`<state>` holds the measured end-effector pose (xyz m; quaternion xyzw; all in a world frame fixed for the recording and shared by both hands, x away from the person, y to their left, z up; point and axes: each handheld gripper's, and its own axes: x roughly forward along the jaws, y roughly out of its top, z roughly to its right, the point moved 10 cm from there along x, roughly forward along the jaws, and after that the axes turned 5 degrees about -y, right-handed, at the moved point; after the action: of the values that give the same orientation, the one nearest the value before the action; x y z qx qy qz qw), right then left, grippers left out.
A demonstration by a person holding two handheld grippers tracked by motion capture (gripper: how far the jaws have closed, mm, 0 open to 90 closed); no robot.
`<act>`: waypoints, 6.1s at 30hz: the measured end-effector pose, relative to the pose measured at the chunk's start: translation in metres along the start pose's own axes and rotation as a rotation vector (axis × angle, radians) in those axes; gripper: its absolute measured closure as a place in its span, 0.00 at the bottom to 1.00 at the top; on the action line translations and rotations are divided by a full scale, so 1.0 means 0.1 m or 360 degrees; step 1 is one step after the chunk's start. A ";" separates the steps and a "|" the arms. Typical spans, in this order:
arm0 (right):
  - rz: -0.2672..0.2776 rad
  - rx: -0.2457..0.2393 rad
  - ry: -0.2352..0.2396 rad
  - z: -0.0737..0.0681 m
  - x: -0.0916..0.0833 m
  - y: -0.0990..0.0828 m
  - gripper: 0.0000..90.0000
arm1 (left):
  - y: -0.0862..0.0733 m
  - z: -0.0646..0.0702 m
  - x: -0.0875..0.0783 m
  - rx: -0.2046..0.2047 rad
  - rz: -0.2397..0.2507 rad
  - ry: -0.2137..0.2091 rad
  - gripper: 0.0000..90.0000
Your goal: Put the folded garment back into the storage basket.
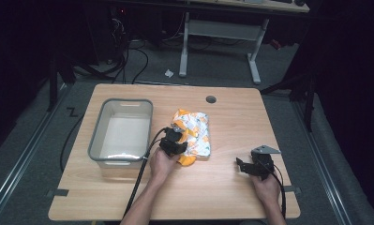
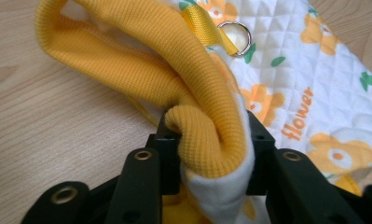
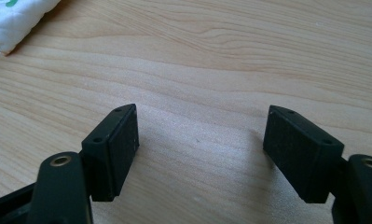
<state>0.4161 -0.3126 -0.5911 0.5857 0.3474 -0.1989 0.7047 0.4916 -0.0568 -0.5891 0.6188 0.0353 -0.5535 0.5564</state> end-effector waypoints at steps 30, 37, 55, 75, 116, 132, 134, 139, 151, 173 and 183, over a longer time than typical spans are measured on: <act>-0.0001 0.0000 0.0000 0.00 0.00 0.00 0.30 | 0.33 0.20 -0.73 0.0068 0.0261 -0.0204 0.82; -0.0001 -0.0001 0.0000 0.00 0.00 0.00 0.30 | 0.35 0.23 -0.83 0.0104 0.0282 -0.0227 0.83; 0.0000 0.0000 0.0001 0.00 0.00 0.00 0.30 | 0.48 0.26 -1.15 0.0145 0.0326 -0.0277 0.83; -0.0001 -0.0003 0.0001 0.00 0.00 0.00 0.30 | 0.68 0.15 -1.56 0.0177 0.0441 -0.0270 0.83; -0.0001 0.0000 0.0001 0.00 0.00 0.00 0.30 | 0.55 -0.45 -2.15 0.0074 0.0523 -0.0180 0.83; 0.0000 0.0000 0.0001 0.00 0.00 0.00 0.30 | 0.46 -0.59 -2.25 0.0066 0.0519 -0.0119 0.82; 0.0000 0.0000 0.0001 0.00 0.00 0.00 0.30 | 0.45 -0.61 -2.27 0.0066 0.0520 -0.0113 0.82; 0.0000 0.0000 0.0002 0.00 0.00 0.00 0.30 | 0.41 -0.68 -2.32 0.0054 0.0512 -0.0088 0.82; -0.0001 0.0000 0.0001 0.00 0.00 0.00 0.30 | 0.34 -0.83 -2.37 0.0012 0.0490 -0.0062 0.82; -0.0001 0.0000 0.0001 0.00 0.00 0.00 0.30 | 0.00 -1.22 -2.15 -0.0116 0.0317 0.0055 0.82; -0.0001 0.0000 0.0001 0.00 0.00 0.00 0.30 | -0.14 -1.34 -2.04 -0.0176 0.0224 0.0079 0.82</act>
<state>0.4161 -0.3126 -0.5911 0.5857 0.3477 -0.1989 0.7046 0.4901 0.1626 -0.4819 0.6015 0.0360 -0.4947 0.6262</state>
